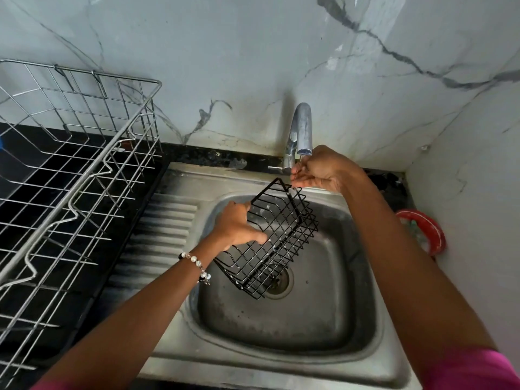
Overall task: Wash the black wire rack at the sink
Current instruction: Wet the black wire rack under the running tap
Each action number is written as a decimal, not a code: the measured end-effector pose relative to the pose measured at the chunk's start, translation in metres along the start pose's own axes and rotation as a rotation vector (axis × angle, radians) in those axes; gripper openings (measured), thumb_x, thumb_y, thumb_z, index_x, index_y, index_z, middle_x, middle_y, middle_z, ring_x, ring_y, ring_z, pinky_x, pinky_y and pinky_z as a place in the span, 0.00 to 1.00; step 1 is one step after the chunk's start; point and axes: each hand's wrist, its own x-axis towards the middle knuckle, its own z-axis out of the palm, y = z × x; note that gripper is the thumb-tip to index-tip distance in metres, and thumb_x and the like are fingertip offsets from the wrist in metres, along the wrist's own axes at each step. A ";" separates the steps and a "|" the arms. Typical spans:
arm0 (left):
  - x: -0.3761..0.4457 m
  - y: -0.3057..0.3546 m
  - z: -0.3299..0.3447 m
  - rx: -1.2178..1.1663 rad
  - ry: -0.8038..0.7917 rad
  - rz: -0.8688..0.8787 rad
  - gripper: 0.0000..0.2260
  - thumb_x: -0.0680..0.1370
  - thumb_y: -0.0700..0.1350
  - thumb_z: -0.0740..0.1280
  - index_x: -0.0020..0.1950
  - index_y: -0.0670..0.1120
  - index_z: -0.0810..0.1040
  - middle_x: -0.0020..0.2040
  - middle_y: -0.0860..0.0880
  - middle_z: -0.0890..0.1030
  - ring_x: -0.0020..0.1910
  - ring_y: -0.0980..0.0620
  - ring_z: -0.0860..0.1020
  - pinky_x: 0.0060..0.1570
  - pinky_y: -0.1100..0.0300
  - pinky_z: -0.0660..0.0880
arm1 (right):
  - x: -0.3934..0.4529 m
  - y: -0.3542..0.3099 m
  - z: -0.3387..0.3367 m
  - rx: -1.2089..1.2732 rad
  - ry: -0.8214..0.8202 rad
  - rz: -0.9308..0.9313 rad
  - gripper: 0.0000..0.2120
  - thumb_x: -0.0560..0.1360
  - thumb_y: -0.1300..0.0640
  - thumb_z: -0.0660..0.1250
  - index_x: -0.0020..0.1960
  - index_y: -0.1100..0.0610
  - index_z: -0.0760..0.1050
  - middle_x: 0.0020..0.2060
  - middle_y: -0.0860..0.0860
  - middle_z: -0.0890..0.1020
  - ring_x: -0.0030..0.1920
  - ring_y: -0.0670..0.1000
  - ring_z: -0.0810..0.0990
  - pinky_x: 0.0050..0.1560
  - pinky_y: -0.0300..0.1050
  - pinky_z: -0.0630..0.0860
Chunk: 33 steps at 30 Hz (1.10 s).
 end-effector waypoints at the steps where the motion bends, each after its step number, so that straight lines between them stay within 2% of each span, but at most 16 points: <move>1: 0.001 -0.002 0.001 -0.058 -0.014 -0.025 0.43 0.53 0.50 0.80 0.67 0.42 0.75 0.69 0.48 0.74 0.55 0.55 0.77 0.61 0.55 0.74 | 0.001 0.001 -0.001 0.029 -0.009 -0.003 0.10 0.78 0.73 0.53 0.53 0.72 0.73 0.56 0.69 0.76 0.54 0.62 0.81 0.51 0.52 0.81; 4: 0.006 -0.011 0.003 -0.186 -0.032 -0.075 0.49 0.46 0.54 0.78 0.67 0.43 0.75 0.64 0.49 0.78 0.59 0.52 0.77 0.59 0.57 0.76 | 0.000 0.003 -0.001 0.202 -0.155 0.010 0.13 0.77 0.76 0.51 0.54 0.73 0.73 0.54 0.70 0.78 0.55 0.64 0.81 0.53 0.54 0.80; 6: 0.003 -0.010 0.001 -0.222 -0.033 -0.099 0.44 0.50 0.52 0.80 0.65 0.43 0.76 0.53 0.52 0.81 0.53 0.53 0.78 0.52 0.58 0.78 | 0.000 0.002 0.001 0.176 -0.141 0.003 0.13 0.77 0.76 0.52 0.52 0.72 0.74 0.53 0.69 0.78 0.55 0.64 0.81 0.53 0.54 0.80; 7: 0.002 -0.008 0.000 -0.233 -0.025 -0.102 0.40 0.54 0.48 0.81 0.65 0.42 0.76 0.49 0.53 0.79 0.51 0.53 0.76 0.47 0.61 0.76 | 0.000 0.002 0.001 0.136 -0.102 -0.006 0.13 0.77 0.75 0.52 0.50 0.71 0.74 0.53 0.69 0.78 0.55 0.63 0.81 0.53 0.53 0.80; 8: 0.001 -0.008 0.001 -0.247 -0.024 -0.109 0.39 0.57 0.45 0.81 0.66 0.41 0.74 0.50 0.52 0.78 0.50 0.53 0.74 0.45 0.62 0.74 | 0.000 0.002 0.002 0.111 -0.084 -0.008 0.13 0.77 0.75 0.52 0.49 0.70 0.75 0.52 0.68 0.78 0.56 0.63 0.80 0.54 0.53 0.80; 11: 0.002 -0.008 0.004 -0.283 -0.001 -0.099 0.42 0.59 0.45 0.81 0.71 0.42 0.70 0.63 0.46 0.77 0.54 0.53 0.73 0.48 0.62 0.71 | -0.001 0.003 0.004 0.139 -0.198 0.001 0.14 0.76 0.76 0.51 0.53 0.72 0.74 0.51 0.69 0.79 0.55 0.63 0.81 0.56 0.53 0.79; 13: -0.001 -0.005 0.005 -0.277 0.015 -0.089 0.44 0.58 0.47 0.80 0.72 0.43 0.68 0.62 0.48 0.78 0.55 0.53 0.74 0.47 0.64 0.70 | -0.003 0.002 0.005 0.108 -0.179 0.003 0.14 0.76 0.76 0.51 0.54 0.72 0.74 0.49 0.68 0.80 0.53 0.62 0.82 0.54 0.52 0.80; 16: -0.004 0.002 0.006 -0.215 0.027 -0.054 0.55 0.54 0.52 0.80 0.77 0.48 0.59 0.50 0.54 0.80 0.49 0.54 0.79 0.46 0.60 0.77 | -0.004 0.003 0.002 0.055 -0.100 -0.010 0.13 0.78 0.74 0.52 0.54 0.73 0.74 0.49 0.68 0.79 0.52 0.61 0.83 0.50 0.51 0.81; 19: 0.002 0.000 0.009 -0.170 0.018 0.015 0.63 0.49 0.59 0.76 0.79 0.49 0.48 0.58 0.47 0.81 0.43 0.53 0.82 0.46 0.51 0.81 | -0.006 0.002 0.000 0.122 -0.161 -0.016 0.14 0.76 0.76 0.51 0.54 0.74 0.73 0.51 0.69 0.79 0.54 0.62 0.82 0.56 0.53 0.79; 22: 0.005 -0.001 0.011 -0.125 0.052 0.024 0.64 0.49 0.62 0.75 0.78 0.51 0.45 0.61 0.45 0.79 0.47 0.48 0.82 0.46 0.47 0.81 | -0.005 0.001 -0.003 0.100 -0.010 -0.041 0.12 0.78 0.74 0.52 0.47 0.71 0.75 0.52 0.68 0.77 0.55 0.62 0.80 0.56 0.53 0.79; 25: -0.001 0.004 0.011 -0.101 0.085 0.014 0.61 0.53 0.56 0.77 0.79 0.49 0.48 0.60 0.39 0.77 0.55 0.38 0.79 0.51 0.41 0.78 | -0.005 0.002 -0.004 0.222 -0.084 -0.036 0.13 0.78 0.74 0.50 0.50 0.72 0.74 0.51 0.68 0.79 0.55 0.63 0.80 0.55 0.53 0.79; 27: -0.004 0.002 0.011 -0.110 0.073 -0.001 0.58 0.55 0.51 0.78 0.79 0.49 0.51 0.63 0.41 0.72 0.56 0.36 0.77 0.52 0.44 0.78 | -0.004 0.002 -0.003 0.227 -0.047 -0.039 0.12 0.79 0.73 0.52 0.49 0.71 0.74 0.51 0.68 0.78 0.56 0.62 0.80 0.54 0.53 0.80; 30: -0.012 -0.005 0.016 -0.108 0.058 -0.028 0.53 0.53 0.48 0.76 0.77 0.51 0.59 0.63 0.43 0.68 0.58 0.40 0.75 0.51 0.52 0.80 | -0.001 0.001 -0.001 0.197 0.048 -0.036 0.10 0.79 0.72 0.54 0.46 0.69 0.73 0.51 0.66 0.77 0.55 0.62 0.80 0.55 0.53 0.79; 33: -0.014 -0.015 0.022 -0.117 0.070 -0.029 0.51 0.49 0.51 0.73 0.72 0.52 0.65 0.62 0.42 0.70 0.59 0.35 0.75 0.49 0.50 0.81 | 0.000 0.001 0.002 0.338 -0.081 -0.022 0.12 0.79 0.74 0.52 0.55 0.73 0.72 0.52 0.70 0.78 0.54 0.64 0.81 0.50 0.52 0.81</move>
